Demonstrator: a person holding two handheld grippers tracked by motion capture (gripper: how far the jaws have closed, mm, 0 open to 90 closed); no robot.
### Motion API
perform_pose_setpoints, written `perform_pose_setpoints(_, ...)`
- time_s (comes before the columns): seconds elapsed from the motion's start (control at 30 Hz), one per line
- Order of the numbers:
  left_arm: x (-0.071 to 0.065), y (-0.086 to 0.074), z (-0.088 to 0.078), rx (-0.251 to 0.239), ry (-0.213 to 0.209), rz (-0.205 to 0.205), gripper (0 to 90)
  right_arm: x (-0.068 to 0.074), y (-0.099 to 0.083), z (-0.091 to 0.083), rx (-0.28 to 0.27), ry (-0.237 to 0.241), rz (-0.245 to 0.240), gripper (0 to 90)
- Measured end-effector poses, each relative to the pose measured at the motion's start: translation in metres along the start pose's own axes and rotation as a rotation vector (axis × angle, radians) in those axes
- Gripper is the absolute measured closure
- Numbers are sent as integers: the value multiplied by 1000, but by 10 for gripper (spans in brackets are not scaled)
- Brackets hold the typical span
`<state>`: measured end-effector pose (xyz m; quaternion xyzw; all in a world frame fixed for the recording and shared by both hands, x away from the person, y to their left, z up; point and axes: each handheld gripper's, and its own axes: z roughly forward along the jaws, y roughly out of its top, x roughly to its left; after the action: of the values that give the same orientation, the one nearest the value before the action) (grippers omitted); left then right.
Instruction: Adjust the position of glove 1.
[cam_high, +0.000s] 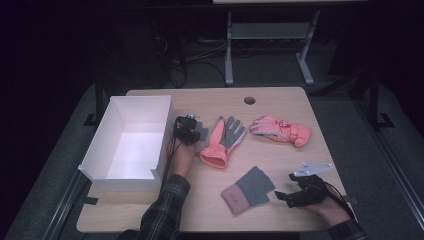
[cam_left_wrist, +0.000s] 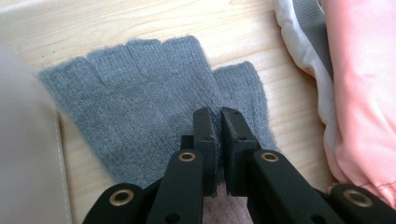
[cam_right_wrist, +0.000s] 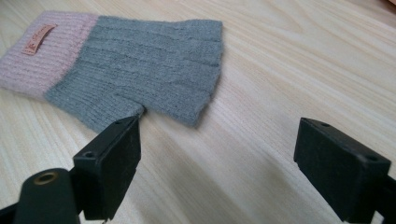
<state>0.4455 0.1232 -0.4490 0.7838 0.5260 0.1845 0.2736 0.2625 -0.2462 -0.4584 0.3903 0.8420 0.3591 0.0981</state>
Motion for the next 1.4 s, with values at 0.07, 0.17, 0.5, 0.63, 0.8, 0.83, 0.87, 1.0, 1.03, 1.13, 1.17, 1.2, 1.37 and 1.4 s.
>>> perform_pose_setpoints(0.07, -1, 2, -2, -3, 0, -1, 853, 0, 0, 0, 0, -1, -1, 145)
perform_pose_setpoints(0.17, -3, 5, -6, -15, 2, 5, 854, 0, 0, 0, 0, 0, 0, 145)
perform_pose_setpoints(0.5, -10, 31, -36, -67, -18, 46, 855, 0, 0, 0, 1, 0, -5, 140)
perform_pose_setpoints(0.63, -13, 36, -48, -64, -73, 102, 854, 0, 0, 0, -2, 0, 0, 139)
perform_pose_setpoints(0.8, -19, 35, -60, -57, -169, 167, 855, 0, 0, 0, -1, 1, 1, 137)
perform_pose_setpoints(0.83, -21, 35, -62, -54, -195, 179, 855, 0, 0, 0, -1, 1, 1, 137)
perform_pose_setpoints(0.87, -23, 34, -64, -48, -212, 184, 855, 0, 0, 0, -2, 1, 2, 136)
perform_pose_setpoints(1.0, -31, 31, -74, -38, -305, 239, 855, -1, 0, 1, 1, -1, 1, 136)
perform_pose_setpoints(1.03, -33, 29, -76, -43, -329, 248, 854, -1, -1, 1, -2, -2, 3, 136)
perform_pose_setpoints(1.13, -39, 25, -81, -40, -380, 302, 854, -1, -1, 2, -4, -2, 7, 135)
perform_pose_setpoints(1.17, -41, 23, -83, -49, -402, 309, 854, -2, -1, 2, -4, -1, 7, 134)
perform_pose_setpoints(1.2, -44, 21, -84, -50, -421, 320, 855, -1, -1, 2, -3, -3, 11, 134)
perform_pose_setpoints(1.37, -57, 10, -91, -48, -489, 373, 854, -3, -1, 3, -11, -12, 11, 132)
perform_pose_setpoints(1.4, -57, 10, -91, -48, -489, 373, 855, -3, -2, 4, -13, -14, 12, 132)
